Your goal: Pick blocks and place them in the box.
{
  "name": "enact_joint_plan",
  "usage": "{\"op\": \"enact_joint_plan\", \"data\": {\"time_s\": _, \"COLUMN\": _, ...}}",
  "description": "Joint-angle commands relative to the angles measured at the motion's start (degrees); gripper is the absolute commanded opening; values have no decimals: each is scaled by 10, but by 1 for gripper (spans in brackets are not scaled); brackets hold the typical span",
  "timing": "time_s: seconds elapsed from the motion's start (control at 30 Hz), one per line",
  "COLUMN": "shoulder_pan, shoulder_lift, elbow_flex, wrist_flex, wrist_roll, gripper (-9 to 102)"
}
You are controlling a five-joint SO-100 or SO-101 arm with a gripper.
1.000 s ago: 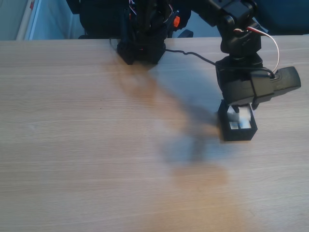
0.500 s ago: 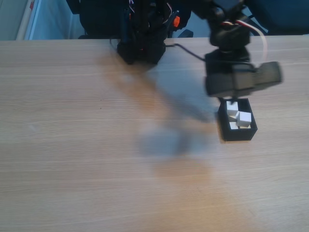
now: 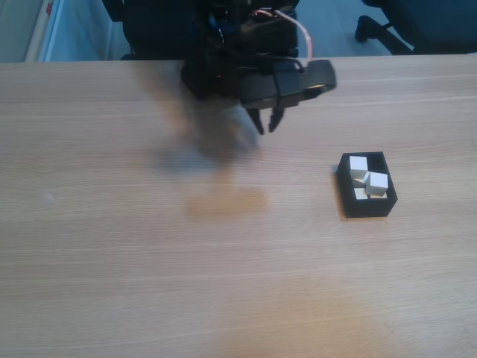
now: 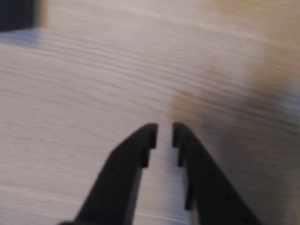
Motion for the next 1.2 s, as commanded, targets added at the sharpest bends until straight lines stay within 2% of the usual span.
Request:
{"op": "enact_joint_plan", "data": {"time_s": 0.0, "shoulder_pan": 47, "shoulder_lift": 145, "elbow_flex": 92, "wrist_flex": 12, "wrist_roll": -71, "gripper": 0}}
{"op": "enact_joint_plan", "data": {"time_s": 0.1, "shoulder_pan": 91, "shoulder_lift": 269, "elbow_flex": 174, "wrist_flex": 41, "wrist_roll": -122, "gripper": 0}}
{"op": "enact_joint_plan", "data": {"time_s": 0.27, "shoulder_pan": 115, "shoulder_lift": 374, "elbow_flex": 240, "wrist_flex": 109, "wrist_roll": -112, "gripper": 0}}
{"op": "enact_joint_plan", "data": {"time_s": 0.47, "shoulder_pan": 124, "shoulder_lift": 375, "elbow_flex": 277, "wrist_flex": 142, "wrist_roll": -55, "gripper": 0}}
{"op": "enact_joint_plan", "data": {"time_s": 0.73, "shoulder_pan": 181, "shoulder_lift": 376, "elbow_flex": 330, "wrist_flex": 127, "wrist_roll": -66, "gripper": 0}}
{"op": "enact_joint_plan", "data": {"time_s": 0.83, "shoulder_pan": 190, "shoulder_lift": 376, "elbow_flex": 330, "wrist_flex": 156, "wrist_roll": -82, "gripper": 0}}
{"op": "enact_joint_plan", "data": {"time_s": 0.97, "shoulder_pan": 210, "shoulder_lift": 376, "elbow_flex": 330, "wrist_flex": 152, "wrist_roll": -48, "gripper": 0}}
{"op": "enact_joint_plan", "data": {"time_s": 1.17, "shoulder_pan": 228, "shoulder_lift": 376, "elbow_flex": 330, "wrist_flex": 157, "wrist_roll": -95, "gripper": 0}}
